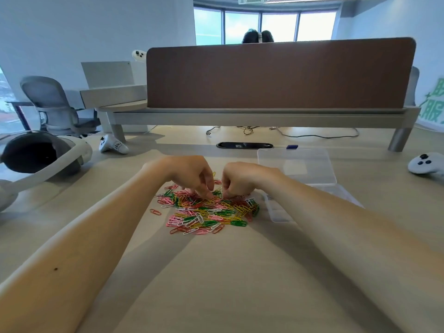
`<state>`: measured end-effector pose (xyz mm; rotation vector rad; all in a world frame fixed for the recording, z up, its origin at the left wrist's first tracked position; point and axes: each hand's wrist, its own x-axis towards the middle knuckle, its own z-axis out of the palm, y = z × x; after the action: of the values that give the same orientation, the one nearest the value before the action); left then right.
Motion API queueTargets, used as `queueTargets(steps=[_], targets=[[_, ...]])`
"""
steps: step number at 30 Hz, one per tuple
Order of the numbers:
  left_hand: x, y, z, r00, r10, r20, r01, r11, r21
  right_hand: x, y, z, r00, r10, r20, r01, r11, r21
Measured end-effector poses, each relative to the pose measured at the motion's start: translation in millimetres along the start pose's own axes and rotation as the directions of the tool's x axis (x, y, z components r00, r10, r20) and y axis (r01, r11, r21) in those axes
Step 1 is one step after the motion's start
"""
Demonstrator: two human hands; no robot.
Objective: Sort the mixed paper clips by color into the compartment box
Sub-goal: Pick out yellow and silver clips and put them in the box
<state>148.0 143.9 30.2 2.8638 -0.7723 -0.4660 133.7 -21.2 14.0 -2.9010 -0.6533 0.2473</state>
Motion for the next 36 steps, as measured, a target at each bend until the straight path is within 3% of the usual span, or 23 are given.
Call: queueTargets(steps=[4,9,13,17,24,30,36], targets=[[-1,3,-1,0.996,0.044,-0.073,-0.048,0.997,-0.054,-1,5,-2,0.998,0.004,-0.057,0.002,0.996,0.094],[1,7,-1,0.988,0.066,-0.142,-0.084,0.989,-0.125,-6,14,-9,0.985,0.032,-0.167,0.027,0.94,0.341],[4,8,-1,0.982,0.083,-0.172,-0.108,0.984,-0.144,-14,31,-23,0.986,0.045,-0.159,0.035,0.884,0.467],[5,8,2,0.986,0.076,-0.145,-0.092,0.99,-0.106,-33,56,-42,0.989,0.087,-0.123,-0.028,0.909,0.416],[4,7,1,0.988,0.066,-0.143,-0.078,0.993,-0.083,-50,75,-44,0.986,0.154,0.062,-0.164,0.96,0.227],[-14,2,-2,0.987,0.01,-0.161,-0.024,0.996,-0.086,-46,64,-38,0.985,0.113,-0.133,-0.078,0.968,0.24],[-23,7,12,0.998,-0.004,-0.063,0.005,1.0,0.019,-39,28,-25,0.999,-0.025,-0.031,0.031,0.976,0.215]])
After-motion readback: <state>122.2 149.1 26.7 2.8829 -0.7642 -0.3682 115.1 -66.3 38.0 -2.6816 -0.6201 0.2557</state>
